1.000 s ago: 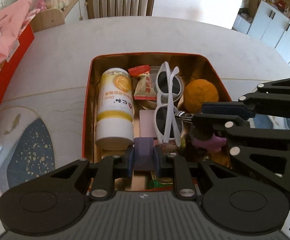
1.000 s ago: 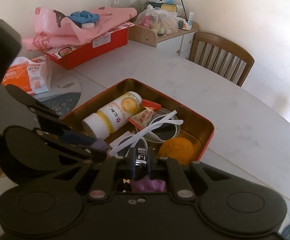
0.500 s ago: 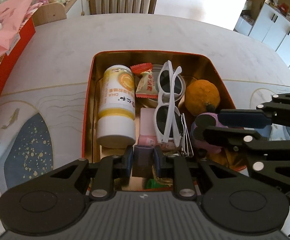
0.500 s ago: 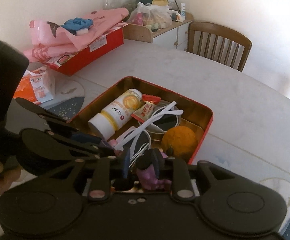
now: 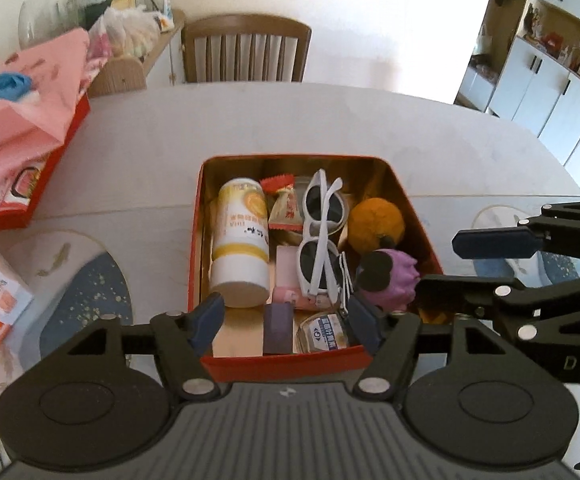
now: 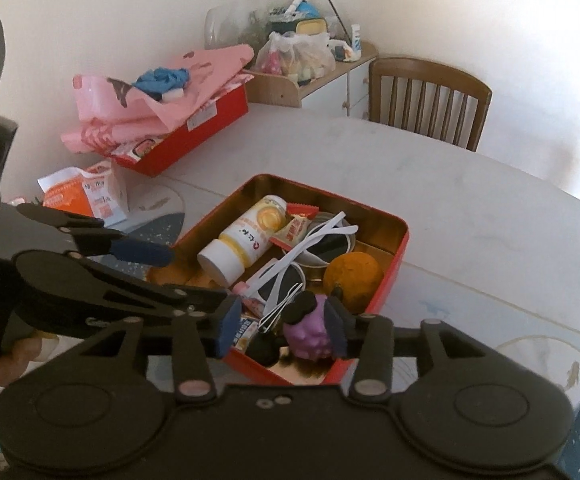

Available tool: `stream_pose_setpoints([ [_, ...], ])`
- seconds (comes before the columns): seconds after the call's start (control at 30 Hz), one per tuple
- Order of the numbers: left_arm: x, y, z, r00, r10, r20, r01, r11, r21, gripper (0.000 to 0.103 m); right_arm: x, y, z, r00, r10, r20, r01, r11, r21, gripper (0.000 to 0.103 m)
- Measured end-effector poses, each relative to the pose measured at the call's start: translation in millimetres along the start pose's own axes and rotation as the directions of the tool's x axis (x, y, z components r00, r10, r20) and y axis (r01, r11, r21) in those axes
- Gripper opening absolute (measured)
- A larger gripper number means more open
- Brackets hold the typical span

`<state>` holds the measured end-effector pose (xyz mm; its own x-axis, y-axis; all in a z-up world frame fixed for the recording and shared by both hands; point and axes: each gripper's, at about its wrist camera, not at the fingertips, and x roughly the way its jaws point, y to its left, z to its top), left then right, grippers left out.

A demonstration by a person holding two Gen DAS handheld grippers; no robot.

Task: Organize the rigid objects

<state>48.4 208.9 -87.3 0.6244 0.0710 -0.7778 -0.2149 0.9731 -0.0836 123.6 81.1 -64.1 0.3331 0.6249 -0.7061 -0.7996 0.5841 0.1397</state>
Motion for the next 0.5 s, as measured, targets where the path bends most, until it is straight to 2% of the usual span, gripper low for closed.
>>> stream_pose_setpoints([
  [0.13, -12.0, 0.2, -0.8, 1.000, -0.001, 0.024, 0.001, 1.000, -0.009, 0.068, -13.0, -1.6, -1.4, 1.000, 0.005, 0.023, -0.006, 1.000, 0.016, 0.058],
  [0.3, -28.2, -2.8, -3.1, 0.998, 0.007, 0.066, -0.006, 1.000, -0.009, 0.072, -30.6, -1.8, -4.8, 0.998, 0.009, 0.060, -0.011, 1.000, 0.029, 0.078],
  [0.37, -34.4, -3.9, -4.3, 0.997, 0.008, 0.083, -0.007, 1.000, -0.012, 0.079, -37.1, -1.7, -5.9, 0.997, 0.010, 0.076, -0.013, 0.999, 0.034, 0.083],
  [0.5, -46.5, -4.9, -6.9, 0.994, -0.007, 0.109, 0.010, 1.000, -0.029, 0.079, -51.0, -0.2, -9.4, 0.993, 0.000, 0.121, -0.004, 0.999, 0.033, 0.096],
])
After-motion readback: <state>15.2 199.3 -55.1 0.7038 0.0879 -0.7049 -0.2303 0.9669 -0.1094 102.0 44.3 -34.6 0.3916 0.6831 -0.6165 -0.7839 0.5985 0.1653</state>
